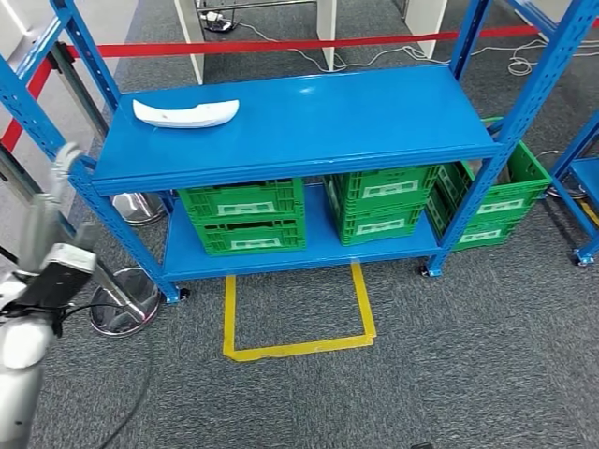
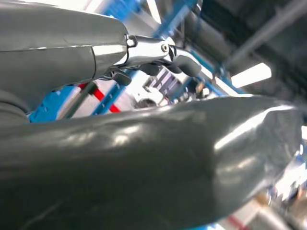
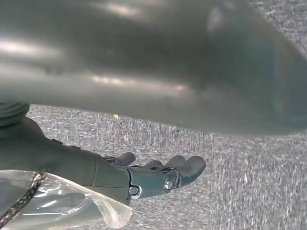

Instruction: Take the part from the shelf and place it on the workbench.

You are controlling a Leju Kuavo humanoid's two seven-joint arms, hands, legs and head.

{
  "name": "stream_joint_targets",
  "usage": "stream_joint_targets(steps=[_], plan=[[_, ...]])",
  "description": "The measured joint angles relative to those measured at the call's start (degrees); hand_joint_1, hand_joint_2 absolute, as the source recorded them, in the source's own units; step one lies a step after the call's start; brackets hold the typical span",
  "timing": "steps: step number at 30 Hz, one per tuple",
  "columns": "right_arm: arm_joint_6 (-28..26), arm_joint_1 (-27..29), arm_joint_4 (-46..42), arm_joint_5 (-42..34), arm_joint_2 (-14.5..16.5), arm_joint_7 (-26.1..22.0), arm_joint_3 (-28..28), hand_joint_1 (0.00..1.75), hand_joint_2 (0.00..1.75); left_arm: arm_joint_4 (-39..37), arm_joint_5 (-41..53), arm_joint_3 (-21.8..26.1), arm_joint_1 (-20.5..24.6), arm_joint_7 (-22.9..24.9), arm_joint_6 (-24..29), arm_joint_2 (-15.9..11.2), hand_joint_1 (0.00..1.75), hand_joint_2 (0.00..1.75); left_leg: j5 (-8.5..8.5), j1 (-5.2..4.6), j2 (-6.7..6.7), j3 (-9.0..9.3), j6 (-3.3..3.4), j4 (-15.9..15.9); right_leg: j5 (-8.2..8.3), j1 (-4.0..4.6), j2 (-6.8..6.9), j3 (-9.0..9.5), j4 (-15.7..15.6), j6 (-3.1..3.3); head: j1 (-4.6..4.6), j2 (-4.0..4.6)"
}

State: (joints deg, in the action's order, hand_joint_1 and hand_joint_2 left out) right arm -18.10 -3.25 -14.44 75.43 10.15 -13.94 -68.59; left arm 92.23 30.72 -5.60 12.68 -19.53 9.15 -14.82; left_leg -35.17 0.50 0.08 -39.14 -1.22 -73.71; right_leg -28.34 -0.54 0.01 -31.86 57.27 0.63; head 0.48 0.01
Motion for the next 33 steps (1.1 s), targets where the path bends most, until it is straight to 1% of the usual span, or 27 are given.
stream_joint_targets(steps=[1, 2, 3, 4, 5, 6, 9, 10, 11, 12, 14, 15, 16, 17, 19, 20, 21, 22, 24, 25, 26, 27, 29, 30, 31, 32, 33], plan=[[0.1, 0.0, 0.0, 0.0, 0.0, 0.0, 0.0, 0.0, 0.0, -0.7, 0.5, -1.0, 0.5, 0.3, -0.3, -0.6, 0.0, 0.0, 0.7, 0.02, 0.0, -0.19, 0.01, -0.3, -0.02, 0.0, -0.08, 0.04, 0.0, 0.01, 0.01, -0.01], [0.1, 0.0, 0.0, 0.0, 0.0, 0.0, 0.0, 0.0, 0.0, -1.3, 0.8, -1.8, 0.9, 0.5, -0.5, -1.2, 0.0, 0.0, 2.45, 0.05, 0.0, 0.63, 0.1, 1.6, -0.05, 0.0, -0.19, 0.13, 0.1, 0.01, 0.01, 0.0], [0.1, 0.0, 0.1, 0.0, 0.0, 0.0, 0.0, 0.0, 0.0, -1.7, 1.0, -2.4, 1.3, 0.6, -0.4, -1.7, 0.0, 0.0, 4.82, 0.05, 0.0, 2.19, 0.26, 5.3, -0.1, 0.0, -0.3, 0.25, 0.1, -0.04, 0.01, 0.0], [0.2, 0.0, 0.1, 0.0, 0.0, -0.1, 0.0, 0.0, 0.0, -2.1, 1.3, -2.9, 1.8, 0.7, -0.4, -2.1, 0.0, 0.0, 6.68, -0.02, 0.01, 3.86, 0.48, 9.0, -0.17, 0.07, -0.39, 0.31, 0.1, -0.15, -0.02, -0.01], [0.2, 0.0, 0.1, 0.0, 0.0, -0.1, 0.0, 0.0, 0.0, -2.3, 1.7, -3.3, 2.3, 1.0, -0.4, -2.5, 0.0, 0.0, 7.88, -0.13, 0.03, 5.18, 0.74, 12.3, -0.21, 0.15, -0.47, 0.23, 0.2, -0.31, -0.02, -0.01], [0.2, -0.1, 0.1, 0.0, 0.0, -0.1, 0.0, 0.0, 0.0, -2.6, 2.6, -3.8, 2.6, 1.5, -0.4, -2.9, 0.0, 0.0, 8.27, -0.24, 0.04, 5.93, 1.01, 14.3, -0.19, 0.23, -0.5, 0.01, 0.2, -0.56, -0.05, -0.01], [0.3, -0.1, 0.1, -0.1, 0.0, -0.2, 0.0, 0.0, 0.0, -3.9, 6.7, -5.5, 3.1, 4.4, -0.7, -4.1, 0.0, 0.0, 7.94, -0.26, 0.08, 6.1, 1.72, 15.7, -0.1, 0.29, -0.49, -0.71, 0.2, -1.42, -0.09, -0.01], [0.4, -0.1, 0.2, -0.2, 0.0, -0.1, 0.0, 0.0, 0.0, -4.6, 8.2, -6.1, 3.4, 5.4, -1.0, -4.6, 0.0, 0.0, 8.06, -0.13, 0.07, 6.22, 1.94, 15.9, -0.52, 0.29, -0.46, -1.01, 0.7, -1.71, -0.11, -0.01], [0.4, -0.1, 0.2, -0.3, 0.0, -0.1, 0.0, 0.0, 0.0, -5.4, 9.8, -6.7, 3.7, 6.5, -1.4, -5.0, 0.0, 0.0, 8.17, 0.01, 0.03, 6.38, 2.24, 16.1, -1.48, 0.29, -0.43, -1.75, 2.1, -1.99, -0.18, -0.01], [0.4, -0.1, 0.2, -0.4, -0.1, 0.0, 0.0, 0.0, 0.0, -6.3, 11.5, -7.3, 3.9, 7.7, -1.6, -5.5, 0.0, 0.0, 8.25, 0.1, -0.05, 6.52, 2.49, 16.3, -2.94, 0.25, -0.41, -3.15, 4.9, -2.22, -0.23, -0.01], [0.5, -0.1, 0.2, -0.6, -0.1, 0.1, 0.0, 0.0, 0.0, -8.2, 15.2, -8.4, 4.0, 10.3, -1.6, -6.4, 0.0, 0.0, 8.23, 0.05, -0.2, 6.49, 2.8, 16.3, -6.08, 0.2, -0.39, -6.96, 12.6, -2.49, -0.3, -0.01], [0.5, 0.0, 0.3, -0.7, -0.1, 0.2, 0.0, 0.0, 0.0, -9.2, 16.9, -8.8, 3.8, 11.7, -1.5, -6.8, 0.0, 0.0, 8.19, 0.02, -0.25, 6.49, 2.85, 16.2, -6.79, 0.17, -0.38, -8.58, 15.6, -2.57, -0.28, -0.01], [0.5, 0.2, 0.3, -0.8, -0.1, 0.2, 0.0, 0.0, 0.0, -10.1, 18.4, -9.2, 3.6, 12.9, -1.3, -7.1, 0.0, 0.0, 8.14, 0.02, -0.25, 6.5, 2.89, 16.2, -6.41, 0.14, -0.36, -9.3, 16.5, -2.61, -0.29, -0.01], [0.5, 0.3, 0.4, -0.9, -0.1, 0.2, 0.0, 0.0, 0.0, -10.9, 19.6, -9.4, 3.4, 13.9, -1.0, -7.4, 0.0, 0.0, 8.09, 0.02, -0.22, 6.55, 2.87, 16.2, -4.98, 0.08, -0.35, -8.92, 15.2, -2.58, -0.3, -0.01], [0.5, 0.3, 0.4, -1.0, -0.1, 0.2, -0.1, 0.0, 0.0, -12.3, 21.8, -9.6, 3.1, 15.5, -0.2, -7.8, 0.0, 0.0, 7.89, 0.01, -0.1, 6.72, 2.65, 16.2, -0.92, 0.0, -0.34, -5.7, 7.9, -2.33, -0.32, -0.01], [0.5, 0.3, 0.4, -1.1, -0.1, 0.2, -0.1, 0.0, 0.0, -12.9, 22.6, -9.6, 3.0, 16.1, 0.2, -8.0, 0.0, 0.0, 7.73, -0.1, -0.04, 6.72, 2.4, 16.1, 0.25, -0.02, -0.36, -3.8, 4.2, -2.13, -0.31, -0.01], [0.5, 0.2, 0.4, -1.1, -0.1, 0.2, -0.1, 0.0, 0.0, -13.5, 23.2, -9.6, 2.9, 16.4, 0.4, -8.2, 0.0, 0.0, 7.64, -0.2, 0.0, 6.7, 2.11, 16.0, 0.74, 0.0, -0.38, -2.5, 1.8, -1.93, -0.25, -0.01], [0.5, 0.2, 0.4, -1.2, -0.1, 0.1, -0.1, 0.0, 0.0, -14.0, 23.6, -9.6, 2.8, 16.7, 0.6, -8.3, 0.0, 0.0, 7.59, -0.28, 0.03, 6.65, 1.81, 16.0, 0.61, 0.05, -0.41, -1.83, 0.7, -1.72, -0.23, -0.01], [0.5, 0.3, 0.4, -1.2, -0.1, 0.1, -0.2, 0.0, 0.0, -14.6, 23.9, -9.5, 2.5, 16.8, 0.7, -8.6, 0.0, 0.0, 7.52, -0.25, 0.05, 6.67, 1.18, 16.1, 0.46, 0.07, -0.44, -1.48, 0.4, -1.18, -0.19, -0.01], [0.5, 0.3, 0.4, -1.3, -0.1, 0.1, -0.2, 0.0, 0.0, -14.9, 23.9, -9.5, 2.4, 16.9, 0.7, -8.7, 0.0, 0.0, 7.16, -0.17, 0.05, 6.6, 0.86, 15.7, 0.47, 0.02, -0.44, -1.28, 0.2, -0.86, -0.2, -0.01], [0.5, 0.3, 0.4, -1.3, -0.1, 0.1, -0.2, 0.0, 0.0, -15.0, 24.0, -9.5, 2.4, 16.9, 0.7, -8.8, 0.0, 0.0, 6.36, -0.1, 0.05, 6.13, 0.54, 14.5, 0.46, -0.08, -0.42, -1.02, 0.0, -0.51, -0.02, -0.01], [0.5, 0.3, 0.4, -1.3, -0.1, 0.1, -0.2, 0.0, 0.0, -15.2, 24.0, -9.4, 2.4, 16.9, 0.8, -9.0, 0.0, 0.0, 5.06, -0.03, 0.04, 5.06, 0.25, 12.1, 0.4, -0.19, -0.4, -0.7, -0.1, -0.2, 0.13, -0.01], [0.5, 0.3, 0.4, -1.3, -0.1, 0.1, -0.2, 0.0, 0.0, -15.7, 24.2, -9.4, 2.2, 17.0, 0.8, -9.1, 0.0, 0.0, 1.98, 0.06, 0.04, 1.27, -0.13, 4.4, 0.0, -0.15, -0.38, -0.22, -0.2, 0.22, 0.43, -0.01], [0.5, 0.3, 0.4, -1.3, -0.1, 0.1, -0.3, 0.0, 0.0, -15.9, 24.3, -9.4, 1.9, 17.0, 0.7, -9.1, 0.0, 0.0, 1.15, 0.09, 0.04, -0.6, -0.25, 1.0, -0.25, -0.13, -0.39, 0.06, -0.2, 0.32, 0.42, -0.01], [0.5, 0.4, 0.4, -1.3, -0.1, 0.0, -0.3, 0.0, 0.0, -16.2, 24.5, -9.4, 1.7, 17.0, 0.7, -9.1, 0.0, 0.0, 1.45, 0.09, 0.04, -1.74, -0.28, -0.6, -0.56, -0.12, -0.42, 0.4, -0.2, 0.34, 0.43, -0.01], [0.5, 0.4, 0.4, -1.3, -0.1, 0.1, -0.3, 0.0, 0.0, -16.4, 24.7, -9.4, 1.6, 17.1, 0.7, -9.1, 0.0, 0.0, 2.91, 0.09, 0.03, -1.86, -0.25, 0.0, -0.91, -0.11, -0.45, 0.83, -0.2, 0.28, 0.43, -0.01], [0.5, 0.4, 0.4, -1.3, -0.1, 0.1, -0.3, 0.0, 0.0, -16.5, 24.8, -9.4, 1.5, 17.1, 0.7, -9.1, 0.0, 0.0, 4.96, 0.09, 0.03, -1.14, -0.16, 2.2, -1.24, -0.11, -0.48, 1.28, -0.2, 0.2, 0.42, -0.01]])
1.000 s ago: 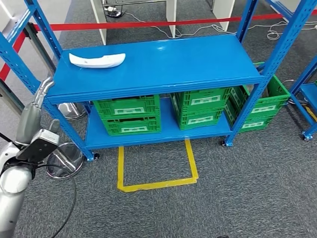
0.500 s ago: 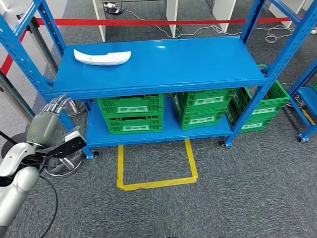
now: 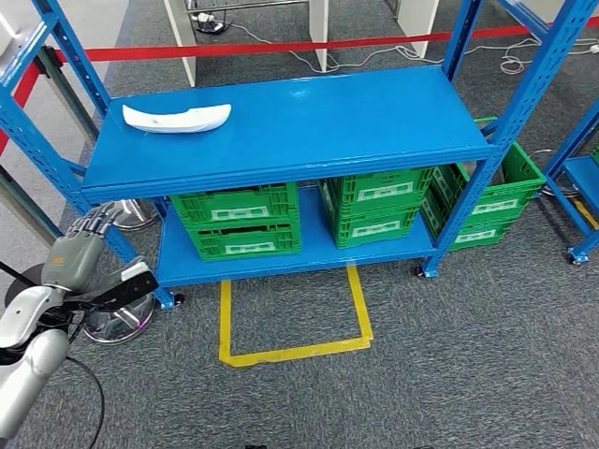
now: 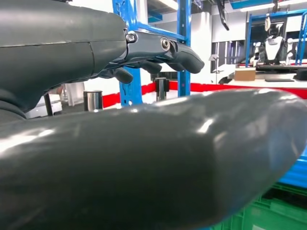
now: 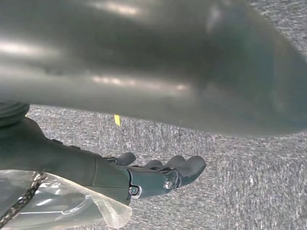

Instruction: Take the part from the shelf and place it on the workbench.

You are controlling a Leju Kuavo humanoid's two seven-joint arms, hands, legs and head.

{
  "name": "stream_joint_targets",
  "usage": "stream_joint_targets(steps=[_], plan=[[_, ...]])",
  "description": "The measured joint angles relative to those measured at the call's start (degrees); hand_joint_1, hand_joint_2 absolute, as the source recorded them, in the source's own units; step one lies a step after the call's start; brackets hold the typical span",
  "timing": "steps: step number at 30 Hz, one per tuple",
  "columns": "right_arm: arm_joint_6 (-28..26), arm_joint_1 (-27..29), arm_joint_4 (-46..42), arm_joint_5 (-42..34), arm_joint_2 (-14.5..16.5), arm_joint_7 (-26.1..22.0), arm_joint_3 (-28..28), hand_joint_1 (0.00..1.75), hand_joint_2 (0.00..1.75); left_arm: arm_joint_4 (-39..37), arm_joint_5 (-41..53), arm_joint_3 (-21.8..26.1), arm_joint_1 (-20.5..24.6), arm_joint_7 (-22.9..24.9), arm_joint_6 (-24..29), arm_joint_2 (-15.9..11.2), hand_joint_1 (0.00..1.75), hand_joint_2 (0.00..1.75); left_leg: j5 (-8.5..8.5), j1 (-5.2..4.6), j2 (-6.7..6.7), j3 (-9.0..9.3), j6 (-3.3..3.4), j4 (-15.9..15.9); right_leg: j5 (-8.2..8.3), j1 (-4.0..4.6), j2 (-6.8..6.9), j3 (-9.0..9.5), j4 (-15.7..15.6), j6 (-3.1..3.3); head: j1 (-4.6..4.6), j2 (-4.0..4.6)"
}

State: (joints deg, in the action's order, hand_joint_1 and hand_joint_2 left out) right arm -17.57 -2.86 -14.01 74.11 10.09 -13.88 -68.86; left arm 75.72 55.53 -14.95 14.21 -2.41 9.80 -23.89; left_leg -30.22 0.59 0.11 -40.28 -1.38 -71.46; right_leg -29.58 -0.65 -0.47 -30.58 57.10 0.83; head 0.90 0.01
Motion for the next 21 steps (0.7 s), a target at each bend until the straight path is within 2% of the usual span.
stream_joint_targets(steps=[2, 3, 7, 9, 10, 11, 13, 14, 15, 16, 17, 18, 19, 20, 21], plan=[[0.0, 0.0, 0.0, 0.0, 0.0, 0.0, 0.0, 0.0, 0.0, -0.1, 0.2, 0.0, 0.0, 0.1, 0.0, 0.0, 0.0, 0.0, 3.03, 0.0, 0.0, 1.58, 0.16, 4.1, -0.42, 0.0, -0.02, 0.6, 0.0, -0.13, -0.01, 0.01], [0.0, 0.0, 0.0, 0.0, 0.0, 0.0, 0.0, 0.0, 0.0, -0.1, 0.2, 0.0, 0.0, 0.1, 0.0, 0.0, 0.0, 0.0, 3.46, 0.0, -0.01, 1.88, 0.19, 4.9, -0.49, 0.0, -0.02, 0.7, 0.0, -0.16, -0.01, 0.02], [0.0, 0.0, 0.0, 0.0, 0.0, 0.0, 0.0, 0.0, 0.0, -0.1, 0.2, 0.1, 0.0, 0.1, 0.0, 0.0, 0.0, 0.0, 3.93, 0.0, -0.01, 2.23, 0.24, 5.7, -0.56, 0.0, -0.01, 0.8, 0.0, -0.19, 0.0, 0.01], [0.0, 0.0, 0.0, 0.0, 0.0, 0.0, 0.0, 0.0, 0.0, -0.2, 0.3, 0.1, 0.0, 0.2, 0.0, 0.0, 0.0, 0.0, 4.86, -0.12, -0.08, 3.68, 0.54, 8.8, -0.95, 0.05, 0.0, 0.9, -0.1, -0.43, -0.02, -0.01], [0.0, 0.0, 0.0, 0.0, 0.0, 0.0, 0.0, 0.0, 0.0, -0.2, 0.3, 0.1, 0.0, 0.2, 0.1, 0.0, 0.0, 0.0, 4.71, -0.29, -0.12, 4.56, 0.95, 10.7, -1.25, 0.09, 0.04, 1.26, -0.1, -0.83, -0.06, -0.01], [0.0, -0.1, 0.0, 0.0, 0.0, 0.0, 0.0, 0.0, 0.0, -0.2, 0.5, 0.2, 0.1, 0.3, 0.2, 0.0, 0.0, 0.0, 4.05, -0.36, -0.1, 6.09, 1.72, 12.5, -1.68, 0.11, 0.14, 1.37, 0.7, -1.48, -0.13, 0.01], [0.1, -0.1, 0.0, 0.0, 0.0, 0.0, 0.0, 0.0, 0.0, -0.2, 0.9, 0.5, 0.1, 0.2, 0.7, 0.1, 0.0, 0.0, 1.06, -0.41, 0.1, 9.45, 3.19, 13.9, -4.33, 0.1, 0.35, -4.73, 9.7, -2.84, -0.49, 0.02], [0.1, 0.0, 0.0, 0.0, 0.0, 0.0, 0.0, 0.0, 0.0, -0.2, 1.2, 0.6, 0.0, 0.2, 0.8, 0.2, 0.0, 0.0, -0.23, -0.31, 0.24, 11.25, 3.63, 14.0, -5.41, 0.07, 0.42, -8.54, 14.0, -3.23, -0.65, 0.02], [0.1, 0.1, 0.1, 0.0, 0.0, 0.0, 0.0, 0.0, 0.0, -0.2, 1.4, 0.6, 0.0, 0.1, 0.9, 0.3, 0.0, 0.0, -1.4, -0.31, 0.35, 12.62, 3.67, 14.0, -5.92, 0.07, 0.42, -12.11, 16.6, -3.33, -0.78, 0.02], [0.2, 0.2, 0.1, 0.0, 0.0, 0.0, 0.0, 0.0, 0.0, -0.2, 1.5, 0.6, -0.1, 0.1, 1.0, 0.4, 0.0, 0.0, -2.29, -0.29, 0.42, 13.74, 3.58, 14.0, -4.67, 0.09, 0.43, -12.61, 14.5, -3.24, -0.77, 0.02], [0.2, 0.3, 0.1, 0.0, 0.0, 0.0, 0.0, 0.0, 0.0, -0.1, 1.8, 0.6, -0.1, 0.1, 1.1, 0.4, 0.0, 0.0, -3.22, -0.27, 0.43, 14.87, 3.44, 14.0, -2.03, 0.15, 0.45, -12.55, 11.2, -3.02, -0.78, 0.02], [0.2, 0.4, 0.1, 0.0, 0.0, 0.0, -0.1, 0.0, 0.0, 0.0, 2.1, 0.6, -0.1, 0.1, 1.3, 0.5, 0.0, 0.0, -4.23, -0.29, 0.41, 16.03, 3.22, 14.0, 1.78, 0.28, 0.47, -12.42, 7.8, -2.61, -0.85, 0.02], [0.2, 0.5, 0.1, 0.0, 0.0, 0.0, -0.1, 0.0, 0.0, 0.1, 2.5, 0.6, -0.2, 0.1, 1.6, 0.6, 0.0, 0.0, -5.11, -0.34, 0.43, 16.81, 2.91, 14.1, 4.8, 0.45, 0.51, -11.98, 5.3, -2.14, -0.89, 0.02], [0.2, 0.6, 0.1, 0.0, 0.0, 0.0, -0.1, 0.0, 0.0, 0.2, 2.9, 0.6, -0.4, 0.1, 2.0, 0.7, 0.0, 0.0, -5.78, -0.36, 0.44, 17.42, 2.55, 14.4, 7.05, 0.62, 0.52, -11.66, 3.9, -1.65, -0.9, 0.02], [0.2, 0.6, 0.1, 0.0, 0.0, 0.0, -0.1, 0.0, 0.0, 0.5, 3.4, 0.6, -0.5, 0.0, 2.4, 0.9, 0.0, 0.0, -6.07, -0.35, 0.47, 17.97, 2.2, 14.7, 7.8, 0.76, 0.51, -11.35, 3.5, -1.12, -0.95, 0.02]])
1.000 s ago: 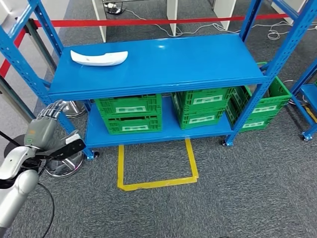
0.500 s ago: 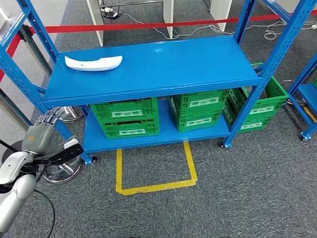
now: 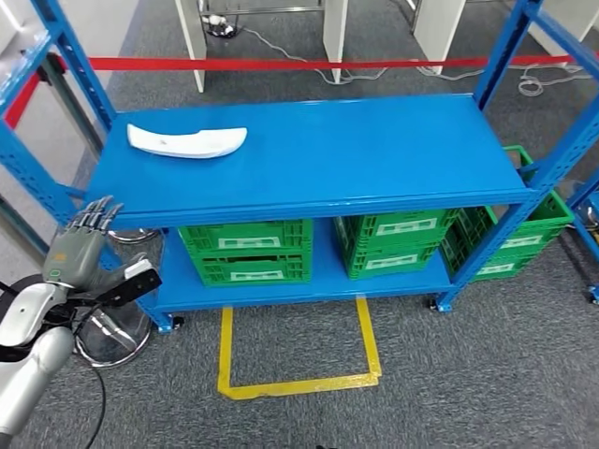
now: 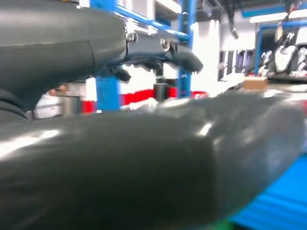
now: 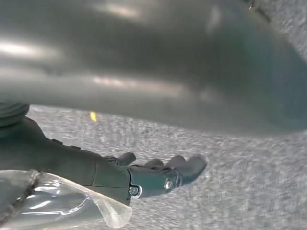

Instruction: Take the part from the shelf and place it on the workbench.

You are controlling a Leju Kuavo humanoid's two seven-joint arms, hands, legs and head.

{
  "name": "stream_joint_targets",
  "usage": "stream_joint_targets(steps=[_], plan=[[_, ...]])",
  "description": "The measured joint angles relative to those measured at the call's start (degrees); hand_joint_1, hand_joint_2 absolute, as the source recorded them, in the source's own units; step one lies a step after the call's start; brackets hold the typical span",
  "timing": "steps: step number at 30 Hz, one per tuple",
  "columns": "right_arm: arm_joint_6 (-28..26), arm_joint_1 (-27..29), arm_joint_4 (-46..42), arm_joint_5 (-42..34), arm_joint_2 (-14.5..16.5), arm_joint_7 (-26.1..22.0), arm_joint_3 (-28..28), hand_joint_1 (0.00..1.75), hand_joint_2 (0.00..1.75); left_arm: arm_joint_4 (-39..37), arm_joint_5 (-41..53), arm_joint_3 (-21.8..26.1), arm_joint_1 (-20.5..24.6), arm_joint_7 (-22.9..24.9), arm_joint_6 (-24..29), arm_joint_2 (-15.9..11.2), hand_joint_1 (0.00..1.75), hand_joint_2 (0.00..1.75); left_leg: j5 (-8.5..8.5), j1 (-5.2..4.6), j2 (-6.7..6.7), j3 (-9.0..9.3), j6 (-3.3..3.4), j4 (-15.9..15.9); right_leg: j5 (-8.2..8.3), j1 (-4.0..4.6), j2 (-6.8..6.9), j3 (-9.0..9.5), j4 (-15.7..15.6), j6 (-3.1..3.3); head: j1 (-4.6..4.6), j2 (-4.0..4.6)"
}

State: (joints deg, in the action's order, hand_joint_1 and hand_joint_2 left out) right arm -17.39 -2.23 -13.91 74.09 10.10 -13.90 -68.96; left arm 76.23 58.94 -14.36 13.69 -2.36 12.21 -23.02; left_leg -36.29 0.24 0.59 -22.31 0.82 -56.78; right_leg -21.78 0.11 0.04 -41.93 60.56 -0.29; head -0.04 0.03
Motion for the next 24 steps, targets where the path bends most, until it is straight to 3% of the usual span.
stream_joint_targets(steps=[2, 3, 5, 7, 8, 9, 10, 11, 13, 14, 15, 17, 24], plan=[[0.0, -0.2, 0.0, 0.0, 0.0, 0.0, 0.0, 0.0, 0.0, 0.8, 0.7, 0.0, 0.0, -0.1, 0.6, 0.1, 0.0, 0.0, 0.74, 0.06, 0.0, 0.3, -0.63, -0.5, -1.06, -0.05, -0.06, 1.29, -0.5, 0.86, 0.11, -0.01], [-0.1, -0.2, 0.0, 0.0, 0.0, 0.0, -0.1, 0.0, 0.0, 1.2, 1.0, 0.0, 0.0, -0.2, 0.8, 0.1, 0.0, 0.0, 1.58, 0.07, -0.06, -0.35, -0.78, -2.5, -1.56, -0.14, -0.11, 2.21, -1.1, 1.28, 0.14, -0.01], [-0.1, -0.4, 0.0, 0.0, 0.0, 0.0, -0.2, 0.0, 0.0, 1.5, 1.2, 0.0, 0.0, -0.3, 1.0, 0.1, 0.0, 0.0, 1.7, 0.07, -0.15, -3.77, -0.86, -8.7, -2.57, -0.32, -0.29, 4.52, -2.4, 1.73, 0.32, -0.01], [0.0, -0.3, 0.0, 0.0, 0.0, 0.0, -0.3, 0.0, 0.0, 1.5, 1.3, -0.1, -0.3, -0.3, 1.0, 0.2, 0.0, 0.0, -1.79, 0.08, -0.16, -8.05, -1.01, -14.1, -3.89, -0.34, -0.5, 6.85, -3.1, 1.67, 0.39, -0.01], [0.0, -0.2, 0.0, 0.0, 0.0, 0.0, -0.3, 0.0, 0.0, 1.6, 1.4, -0.2, -0.4, -0.3, 1.0, 0.3, 0.0, 0.0, -3.86, 0.12, -0.17, -9.77, -1.19, -15.1, -4.64, -0.34, -0.61, 7.99, -3.3, 1.57, 0.41, -0.01], [0.0, -0.1, 0.1, 0.0, 0.0, 0.0, -0.3, 0.0, 0.0, 1.6, 1.6, -0.3, -0.5, -0.4, 1.0, 0.3, 0.0, 0.0, -4.88, 0.19, -0.18, -10.95, -1.4, -14.7, -5.37, -0.34, -0.7, 9.1, -3.3, 1.5, 0.39, -0.01], [0.0, -0.1, 0.1, 0.0, 0.0, 0.0, -0.4, 0.0, 0.0, 1.7, 1.9, -0.4, -0.5, -0.4, 1.0, 0.3, 0.0, 0.0, -4.12, 0.31, -0.18, -11.64, -1.58, -13.0, -6.11, -0.34, -0.79, 10.18, -3.3, 1.46, 0.39, -0.01], [0.0, -0.1, 0.1, 0.0, 0.0, 0.0, -0.4, 0.0, 0.0, 1.7, 2.3, -0.4, -0.4, -0.3, 1.1, 0.3, 0.0, 0.0, -1.36, 0.47, -0.19, -11.96, -1.73, -10.2, -6.85, -0.36, -0.87, 11.24, -3.3, 1.38, 0.41, -0.01], [0.0, -0.1, 0.1, 0.0, 0.0, 0.1, -0.5, 0.0, 0.0, 1.8, 3.4, -0.5, -0.5, 0.0, 1.3, 0.4, 0.0, 0.0, 6.22, 0.65, -0.45, -12.26, -1.72, -4.8, -8.19, -0.27, -1.09, 12.72, -3.2, 0.92, 0.38, -0.01], [0.0, -0.2, 0.1, 0.0, 0.0, 0.1, -0.5, 0.0, 0.0, 1.8, 3.9, -0.6, -0.6, 0.2, 1.5, 0.4, 0.0, 0.0, 8.84, 0.6, -0.59, -12.41, -1.43, -3.3, -8.77, -0.22, -1.16, 13.1, -3.1, 0.54, 0.35, -0.01], [0.0, -0.1, 0.1, 0.0, 0.0, 0.1, -0.6, 0.0, 0.0, 1.9, 4.3, -0.7, -0.7, 0.4, 1.7, 0.5, 0.0, 0.0, 10.04, 0.52, -0.72, -12.54, -1.08, -2.8, -9.29, -0.16, -1.18, 13.17, -3.0, 0.17, 0.32, -0.01], [0.1, -0.2, 0.1, 0.0, 0.0, 0.1, -0.7, 0.0, 0.0, 2.3, 4.6, -0.8, -0.6, 0.6, 1.9, 0.6, 0.0, 0.0, 10.19, 0.39, -0.63, -12.56, -0.58, -2.9, -9.78, -0.14, -1.04, 13.35, -2.9, -0.06, 0.28, -0.01], [0.2, -0.7, 0.1, 0.2, 0.0, 0.2, -0.7, 0.0, 0.0, 2.6, 4.6, -0.8, -0.7, 0.6, 2.1, 0.6, 0.0, 0.0, 9.66, 0.18, -0.34, -12.52, 0.05, -2.7, -9.61, -0.24, -0.75, 13.78, -3.4, 0.13, 0.29, -0.01]])
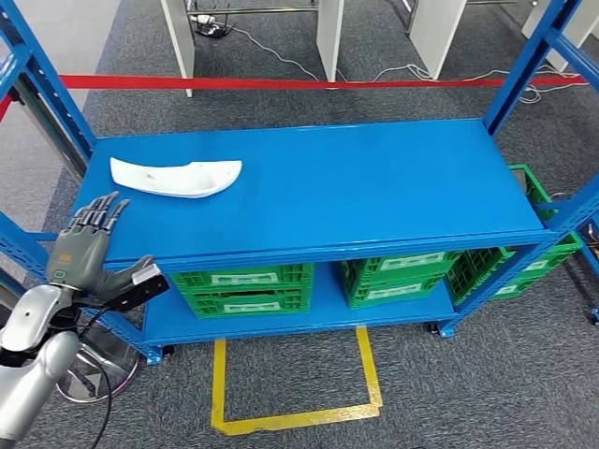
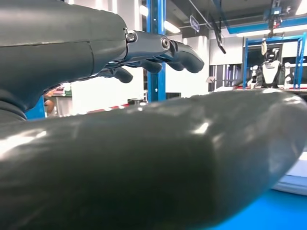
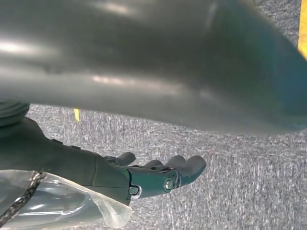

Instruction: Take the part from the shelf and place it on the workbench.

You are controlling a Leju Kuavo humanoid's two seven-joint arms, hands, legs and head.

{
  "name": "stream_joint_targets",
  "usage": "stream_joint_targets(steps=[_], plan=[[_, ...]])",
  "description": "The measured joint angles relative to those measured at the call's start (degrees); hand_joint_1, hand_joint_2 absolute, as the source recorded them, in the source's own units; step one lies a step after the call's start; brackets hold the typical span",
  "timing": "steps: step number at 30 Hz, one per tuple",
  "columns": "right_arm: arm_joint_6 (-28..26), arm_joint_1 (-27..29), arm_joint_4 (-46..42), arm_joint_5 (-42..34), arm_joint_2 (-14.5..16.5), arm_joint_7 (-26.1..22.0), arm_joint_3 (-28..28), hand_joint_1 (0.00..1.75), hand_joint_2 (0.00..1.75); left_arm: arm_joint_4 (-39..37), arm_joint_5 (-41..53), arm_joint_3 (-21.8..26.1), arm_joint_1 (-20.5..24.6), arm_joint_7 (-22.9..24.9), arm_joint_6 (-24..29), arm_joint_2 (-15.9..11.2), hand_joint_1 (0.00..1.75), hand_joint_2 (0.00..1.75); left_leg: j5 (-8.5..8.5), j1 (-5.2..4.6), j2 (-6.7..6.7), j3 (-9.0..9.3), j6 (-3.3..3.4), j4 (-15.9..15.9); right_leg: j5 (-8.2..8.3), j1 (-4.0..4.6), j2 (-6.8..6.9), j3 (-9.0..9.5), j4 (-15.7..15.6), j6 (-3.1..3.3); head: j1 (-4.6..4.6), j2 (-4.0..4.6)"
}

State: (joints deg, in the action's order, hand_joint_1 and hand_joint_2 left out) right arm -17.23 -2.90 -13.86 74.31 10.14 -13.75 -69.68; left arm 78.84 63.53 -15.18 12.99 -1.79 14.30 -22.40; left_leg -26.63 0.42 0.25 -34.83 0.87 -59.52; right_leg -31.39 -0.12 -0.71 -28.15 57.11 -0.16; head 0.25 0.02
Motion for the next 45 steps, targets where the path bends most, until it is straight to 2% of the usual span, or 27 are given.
stream_joint_targets(steps=[4, 9, 18, 20, 23, 25, 27, 28, 29, 30, 32, 33, 34, 36, 37, 38, 40, 43, 44, 45], plan=[[0.0, -0.1, 0.0, 0.0, 0.0, 0.0, 0.0, 0.0, 0.0, 0.0, -0.1, 0.0, 0.0, 0.0, 0.0, 0.0, 0.0, 0.0, -0.14, -0.22, -0.03, 0.04, 0.26, 0.0, -0.5, -0.2, 0.07, 0.4, -0.8, -0.55, 0.02, 0.0], [0.1, 0.0, 0.0, 0.0, 0.0, 0.0, 0.0, 0.0, 0.0, 0.0, -0.3, 0.0, 0.0, 0.0, 0.0, 0.0, 0.0, 0.0, -0.13, -0.24, -0.03, 0.4, 0.28, 0.0, -0.57, -0.24, 0.1, 0.08, -0.8, -1.08, 0.04, 0.0], [0.2, 0.0, 0.0, 0.1, 0.0, 0.0, -0.1, 0.0, 0.0, 0.0, -3.5, 0.9, -0.7, -1.0, -2.1, -0.5, 0.0, 0.0, -0.16, -0.36, -0.02, 0.58, 0.34, -0.2, -0.52, -0.32, 0.14, 0.49, -0.7, -1.25, 0.06, 0.0], [0.2, 0.0, 0.0, 0.2, 0.0, 0.0, -0.2, 0.0, 0.0, 0.0, -3.9, 1.3, -0.7, -1.2, -2.4, -0.7, 0.0, 0.0, -0.29, -0.51, -0.01, 0.56, 0.58, 0.0, -0.44, -0.46, 0.14, 0.69, -0.6, -1.44, 0.08, 0.0], [0.2, 0.0, 0.0, 0.3, 0.0, 0.0, -0.2, 0.0, 0.0, 0.0, -4.2, 1.8, -0.7, -1.4, -2.5, -0.8, 0.0, 0.0, -0.52, -0.39, -0.01, 1.25, 1.4, 0.8, -0.31, -0.54, 0.17, 0.71, 0.4, -2.18, 0.03, 0.0], [0.1, -0.1, 0.0, 0.3, 0.0, 0.0, -0.3, 0.0, 0.0, 0.0, -4.5, 2.0, -0.8, -1.5, -2.4, -0.8, 0.0, 0.0, -0.58, -0.12, -0.04, 2.09, 1.82, 1.4, -1.96, -0.54, 0.23, -1.38, 4.0, -2.46, -0.23, 0.0], [0.1, -0.2, 0.0, 0.4, 0.0, 0.0, -0.3, 0.0, 0.0, 0.0, -4.6, 2.1, -0.9, -1.6, -2.4, -0.8, 0.0, 0.0, -0.82, -0.08, -0.05, 2.38, 1.92, 1.5, -4.77, -0.57, 0.26, -5.88, 11.1, -2.53, -0.42, 0.0], [0.1, -0.1, 0.0, 0.4, 0.0, 0.0, -0.3, 0.0, 0.0, 0.0, -4.6, 2.1, -1.1, -1.6, -2.4, -0.8, 0.0, 0.0, -0.99, -0.07, -0.04, 2.48, 1.88, 1.5, -5.68, -0.59, 0.26, -8.29, 14.4, -2.53, -0.43, 0.0], [0.1, 0.0, 0.0, 0.5, 0.0, 0.0, -0.3, 0.0, 0.0, 0.0, -4.7, 2.2, -1.3, -1.7, -2.4, -0.7, 0.0, 0.0, -1.21, -0.04, -0.01, 2.69, 1.75, 1.5, -5.51, -0.63, 0.26, -10.0, 16.0, -2.55, -0.41, 0.0], [0.1, 0.0, 0.0, 0.5, -0.1, 0.0, -0.3, 0.0, 0.0, 0.0, -4.7, 2.2, -1.5, -1.7, -2.4, -0.7, 0.0, 0.0, -1.49, 0.02, 0.02, 3.03, 1.55, 1.5, -4.16, -0.68, 0.28, -10.73, 15.6, -2.57, -0.43, 0.0], [0.1, 0.1, 0.0, 0.5, -0.1, 0.0, -0.3, 0.0, 0.0, 0.0, -4.8, 2.2, -1.7, -1.7, -2.5, -0.6, 0.0, 0.0, -2.28, 0.23, 0.06, 4.12, 0.97, 1.4, 1.24, -0.87, 0.35, -9.33, 9.5, -2.76, -0.43, 0.0], [0.1, 0.1, 0.0, 0.5, -0.2, 0.0, -0.3, 0.0, 0.0, 0.0, -4.8, 2.3, -1.7, -1.7, -2.5, -0.6, 0.0, 0.0, -2.65, 0.29, 0.06, 4.67, 0.63, 1.4, 3.03, -0.82, 0.38, -8.34, 6.3, -2.77, -0.45, 0.0], [0.2, 0.1, 0.0, 0.5, -0.2, -0.2, -0.3, 0.0, 0.0, 0.0, -4.8, 2.3, -1.7, -1.8, -2.4, -0.6, 0.0, 0.0, -2.97, 0.29, 0.06, 4.98, 0.23, 1.3, 3.96, -0.73, 0.41, -7.36, 3.8, -2.44, -0.53, 0.0], [0.6, 0.1, 0.1, 0.4, -0.2, -1.0, -0.3, 0.0, 0.0, 0.0, -4.8, 2.3, -1.8, -1.8, -2.3, -0.5, 0.0, 0.0, -3.28, 0.16, 0.03, 5.22, -0.49, 1.3, 3.71, -0.43, 0.45, -6.8, 2.3, -1.2, -0.52, 0.0], [1.0, 0.1, 0.1, 0.1, -0.2, -1.8, -0.4, 0.0, 0.44, 0.0, -4.8, 2.4, -1.9, -1.9, -2.1, -0.6, 0.0, 0.0, -3.39, 0.13, 0.01, 5.27, -0.83, 1.4, 3.85, -0.44, 0.47, -6.5, 2.1, -0.48, -0.48, -0.01], [2.0, 0.2, 0.1, -0.5, -0.3, -3.0, -0.4, 0.0, 0.87, 0.1, -4.7, 2.5, -2.0, -2.0, -1.9, -0.6, 0.0, 0.0, -3.44, 0.16, -0.03, 5.27, -1.11, 1.1, 4.07, -0.5, 0.47, -6.35, 1.9, -0.04, -0.35, -0.01], [5.4, 0.2, 0.1, -2.5, -0.4, -6.8, -0.8, 0.0, 1.75, 0.5, -4.3, 2.7, -2.4, -2.2, -1.3, -0.7, 0.0, 0.0, -3.93, 0.24, -0.08, 3.67, -1.62, -2.0, 4.02, -0.67, 0.43, -5.64, 1.5, 0.54, -0.14, -0.02], [10.2, 0.1, 0.1, -4.4, -0.7, -11.5, -1.8, 0.0, 1.75, 0.9, -3.5, 3.3, -3.6, -2.8, -0.8, -0.8, 0.0, 0.0, -7.4, 0.27, -0.1, -2.65, -2.03, -12.3, 3.25, -0.54, 0.34, -4.66, 1.3, 1.34, 0.02, -0.01], [10.9, 0.1, 0.1, -4.6, -0.7, -12.1, -2.0, 0.0, 1.75, 1.0, -3.2, 3.4, -4.0, -3.0, -0.8, -0.8, 0.0, 0.0, -7.98, 0.25, -0.1, -4.34, -2.01, -14.3, 2.89, -0.43, 0.29, -4.25, 1.3, 1.49, 0.02, -0.01], [11.5, 0.1, 0.1, -4.7, -0.8, -12.4, -2.1, 0.0, 1.75, 1.0, -2.9, 3.4, -4.3, -3.1, -0.7, -0.8, 0.0, 0.0, -7.34, 0.22, -0.1, -5.19, -1.88, -14.5, 2.52, -0.31, 0.24, -3.78, 1.3, 1.55, 0.02, -0.01]])
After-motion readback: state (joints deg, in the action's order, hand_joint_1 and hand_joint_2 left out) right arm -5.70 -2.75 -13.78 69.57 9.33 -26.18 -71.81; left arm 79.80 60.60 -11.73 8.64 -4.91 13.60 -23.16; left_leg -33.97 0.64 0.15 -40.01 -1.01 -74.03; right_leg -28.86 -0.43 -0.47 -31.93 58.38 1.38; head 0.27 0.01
